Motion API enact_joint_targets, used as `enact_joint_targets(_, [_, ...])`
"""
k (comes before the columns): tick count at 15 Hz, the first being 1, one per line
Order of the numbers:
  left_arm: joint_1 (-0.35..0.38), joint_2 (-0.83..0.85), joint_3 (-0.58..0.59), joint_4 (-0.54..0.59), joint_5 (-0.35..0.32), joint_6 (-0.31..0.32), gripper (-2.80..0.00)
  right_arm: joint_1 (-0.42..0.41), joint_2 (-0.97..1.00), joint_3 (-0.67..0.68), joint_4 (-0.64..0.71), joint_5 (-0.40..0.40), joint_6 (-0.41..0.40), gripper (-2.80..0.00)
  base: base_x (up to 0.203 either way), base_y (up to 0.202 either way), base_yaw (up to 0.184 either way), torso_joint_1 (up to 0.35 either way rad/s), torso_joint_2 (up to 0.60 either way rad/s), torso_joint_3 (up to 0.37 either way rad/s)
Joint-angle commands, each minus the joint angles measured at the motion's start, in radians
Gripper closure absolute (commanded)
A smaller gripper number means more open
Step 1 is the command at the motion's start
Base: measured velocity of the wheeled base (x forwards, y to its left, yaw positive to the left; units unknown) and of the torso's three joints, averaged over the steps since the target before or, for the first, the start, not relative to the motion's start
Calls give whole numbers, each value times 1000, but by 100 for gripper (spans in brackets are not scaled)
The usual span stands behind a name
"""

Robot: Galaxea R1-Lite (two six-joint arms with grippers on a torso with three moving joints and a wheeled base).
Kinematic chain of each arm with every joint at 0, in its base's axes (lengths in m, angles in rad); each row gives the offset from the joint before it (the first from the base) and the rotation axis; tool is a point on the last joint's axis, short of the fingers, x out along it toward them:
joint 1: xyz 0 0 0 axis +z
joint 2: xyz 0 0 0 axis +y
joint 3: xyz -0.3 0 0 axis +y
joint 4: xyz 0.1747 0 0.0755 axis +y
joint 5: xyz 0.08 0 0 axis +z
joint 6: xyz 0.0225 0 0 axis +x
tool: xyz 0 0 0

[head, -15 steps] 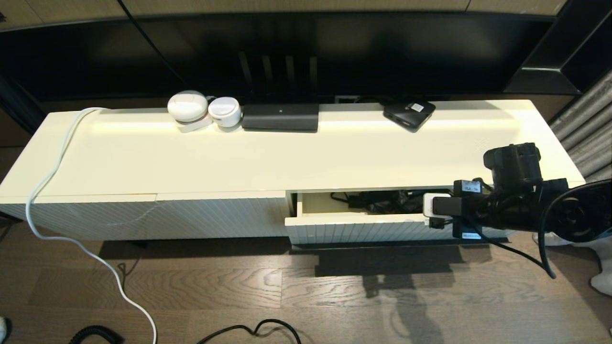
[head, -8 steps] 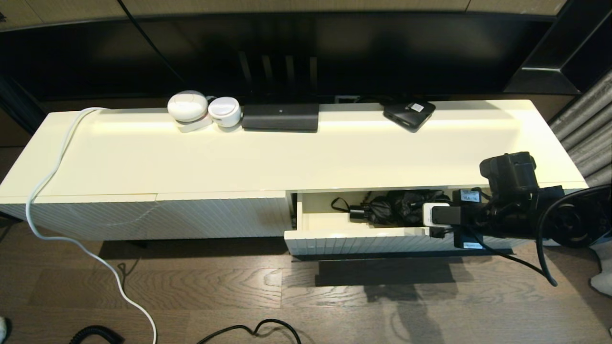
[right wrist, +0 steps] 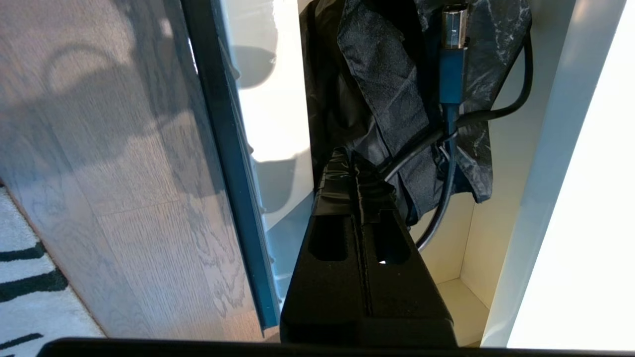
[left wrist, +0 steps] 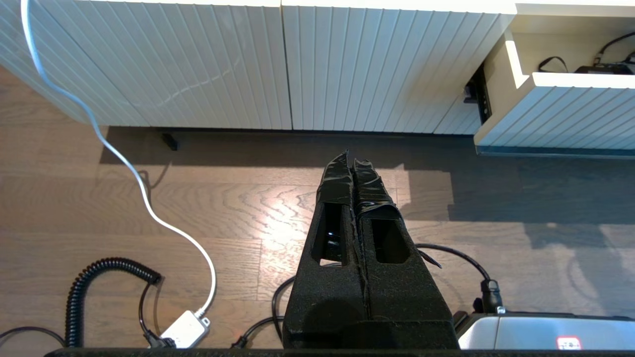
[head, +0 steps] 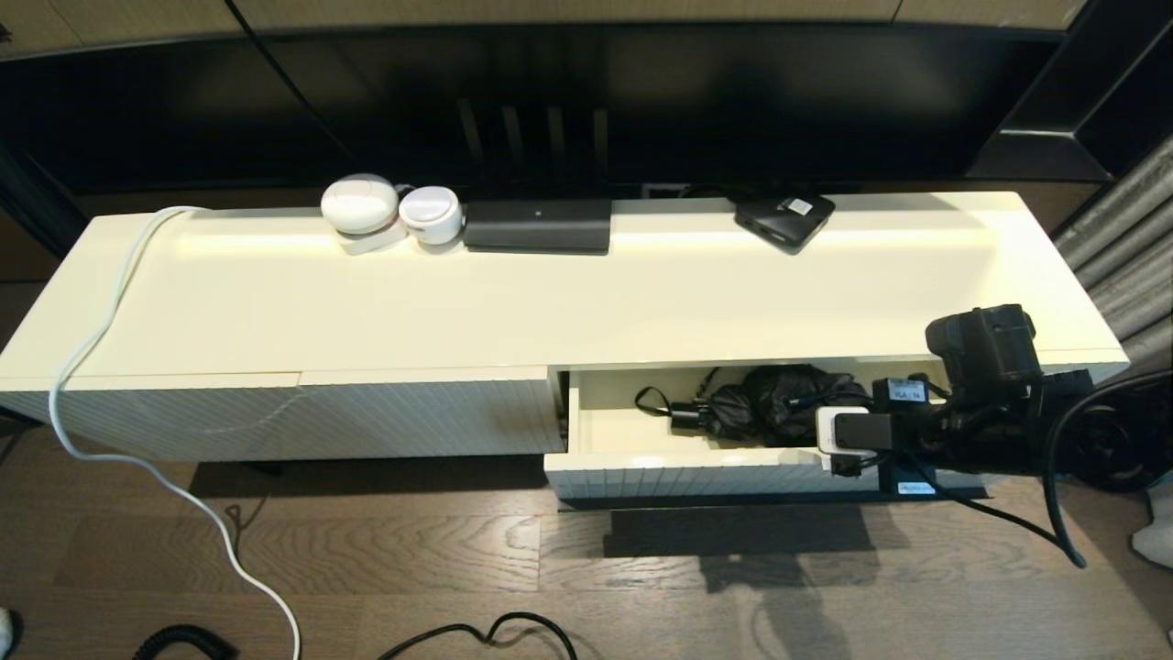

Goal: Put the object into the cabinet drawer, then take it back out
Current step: Open the drawer

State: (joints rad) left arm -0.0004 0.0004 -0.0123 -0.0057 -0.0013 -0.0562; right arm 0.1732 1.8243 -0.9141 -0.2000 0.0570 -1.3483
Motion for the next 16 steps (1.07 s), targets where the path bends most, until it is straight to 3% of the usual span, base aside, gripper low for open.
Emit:
enact_joint_targets(1, [0,1,0,0,1,-1,0,2,-21,17,10,1,-8,0,0,0,0,0,0,0])
enact_joint_targets(16, [-1,1,0,0,1,-1,0,2,-72,149,99,1,-29,0,0,0,0,0,0,0])
